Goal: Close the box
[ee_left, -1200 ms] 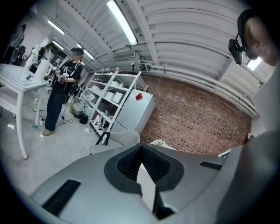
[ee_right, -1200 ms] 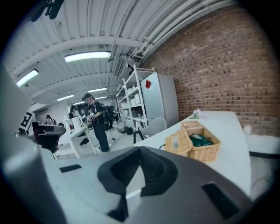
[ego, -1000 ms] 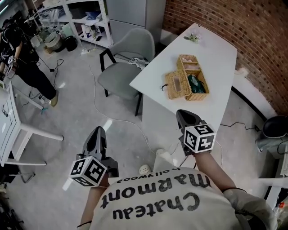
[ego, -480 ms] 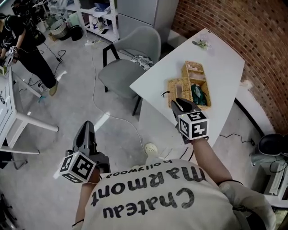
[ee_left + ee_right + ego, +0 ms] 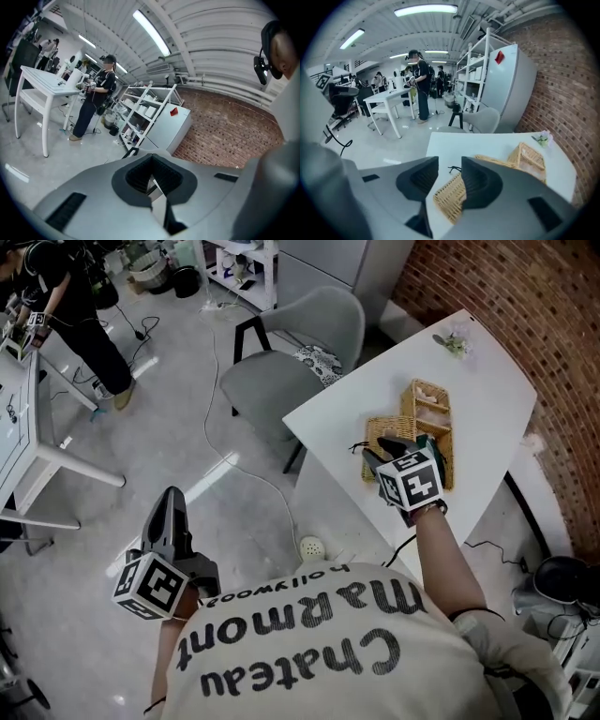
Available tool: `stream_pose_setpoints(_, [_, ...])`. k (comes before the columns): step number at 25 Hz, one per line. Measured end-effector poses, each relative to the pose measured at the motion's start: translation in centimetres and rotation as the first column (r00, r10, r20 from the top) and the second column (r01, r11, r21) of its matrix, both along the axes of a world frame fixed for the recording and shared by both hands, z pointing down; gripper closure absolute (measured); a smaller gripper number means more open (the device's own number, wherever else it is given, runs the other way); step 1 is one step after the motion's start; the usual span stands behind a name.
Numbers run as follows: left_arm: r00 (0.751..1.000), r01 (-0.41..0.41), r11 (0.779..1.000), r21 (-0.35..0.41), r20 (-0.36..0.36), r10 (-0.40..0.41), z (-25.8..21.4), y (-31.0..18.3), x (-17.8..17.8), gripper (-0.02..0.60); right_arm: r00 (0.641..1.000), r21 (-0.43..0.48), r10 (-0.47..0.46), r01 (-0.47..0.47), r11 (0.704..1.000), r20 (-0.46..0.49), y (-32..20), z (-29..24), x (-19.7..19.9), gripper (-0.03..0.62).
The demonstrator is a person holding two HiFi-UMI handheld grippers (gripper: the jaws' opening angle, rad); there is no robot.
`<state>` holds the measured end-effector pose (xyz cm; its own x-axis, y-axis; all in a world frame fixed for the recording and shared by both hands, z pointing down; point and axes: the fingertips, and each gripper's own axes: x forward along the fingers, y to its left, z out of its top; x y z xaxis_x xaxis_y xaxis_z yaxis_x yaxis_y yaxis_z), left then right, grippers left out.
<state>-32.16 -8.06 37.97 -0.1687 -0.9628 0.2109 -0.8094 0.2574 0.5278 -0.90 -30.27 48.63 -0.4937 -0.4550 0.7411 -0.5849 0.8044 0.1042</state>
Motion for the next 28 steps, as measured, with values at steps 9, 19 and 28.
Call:
stream_pose_setpoints(9, [0.996,0.087,0.996,-0.021,-0.008,-0.087,1.0,0.8,-1.3,0.580,0.969,-0.083,-0.183,0.171,0.982,-0.165,-1.6,3.3,-1.4,0.428])
stream_pose_setpoints(19, [0.990,0.134,0.990,-0.053,-0.033,-0.136,2.7,1.3,-1.3,0.580,0.844,-0.102,-0.356,0.345,0.933,-0.402,-2.0,7.7,-2.0,0.428])
stream_pose_setpoints(28, [0.984,0.172,0.983,-0.070,-0.040,-0.175,3.0,2.1,-1.5,0.580,0.737,-0.127,-0.396,0.395,0.910,-0.548,-3.4,10.7,-2.3,0.432])
